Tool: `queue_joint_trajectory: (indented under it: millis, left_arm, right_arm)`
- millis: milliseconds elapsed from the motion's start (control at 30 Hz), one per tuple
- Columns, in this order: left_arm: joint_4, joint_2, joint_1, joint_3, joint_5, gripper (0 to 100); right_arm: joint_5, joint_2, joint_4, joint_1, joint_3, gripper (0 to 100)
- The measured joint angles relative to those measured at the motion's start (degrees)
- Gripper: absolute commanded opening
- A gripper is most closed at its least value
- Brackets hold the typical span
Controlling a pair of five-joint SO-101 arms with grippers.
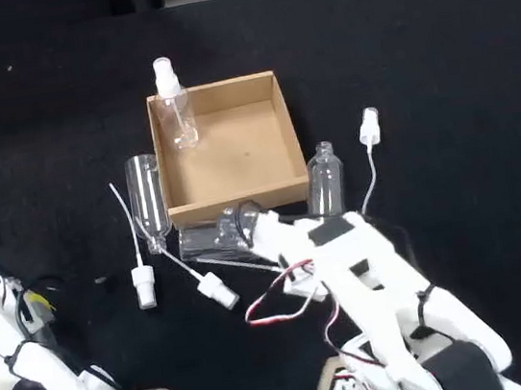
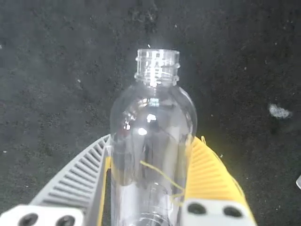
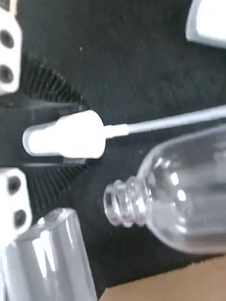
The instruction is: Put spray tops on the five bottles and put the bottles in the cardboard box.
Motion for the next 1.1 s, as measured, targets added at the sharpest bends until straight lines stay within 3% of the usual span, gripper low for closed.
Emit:
queue_joint_trajectory:
  millis: [333, 467, 667, 833, 933, 1100]
  left_arm:
    - [11.25, 0.0, 0.0, -11.25, 0.0, 3]
    - [11.87, 0.0, 0.0, -11.52, 2.29, 3]
    - [6.68, -3.25, 1.05, -5.19, 5.89, 3]
    - [3.78, -10.73, 8.44, 1.32, 12.48, 3]
    - [3.25, -16.18, 14.42, 2.81, 17.67, 3]
    - [-0.53, -22.59, 21.63, 7.74, 21.63, 3]
  right_arm:
    - [0.0, -13.1, 33.23, 2.02, -19.69, 1.1]
    - [0.09, -13.45, 40.0, 9.93, -28.48, 1.1]
    - [-6.51, -11.34, 32.97, 35.25, -32.44, 1.1]
    - [-13.63, -0.18, 18.55, 54.15, -31.03, 1.1]
    - [-16.62, 9.58, 11.52, 59.87, -31.03, 1.1]
    - [-21.36, 24.53, 8.7, 62.15, -34.81, 6.3]
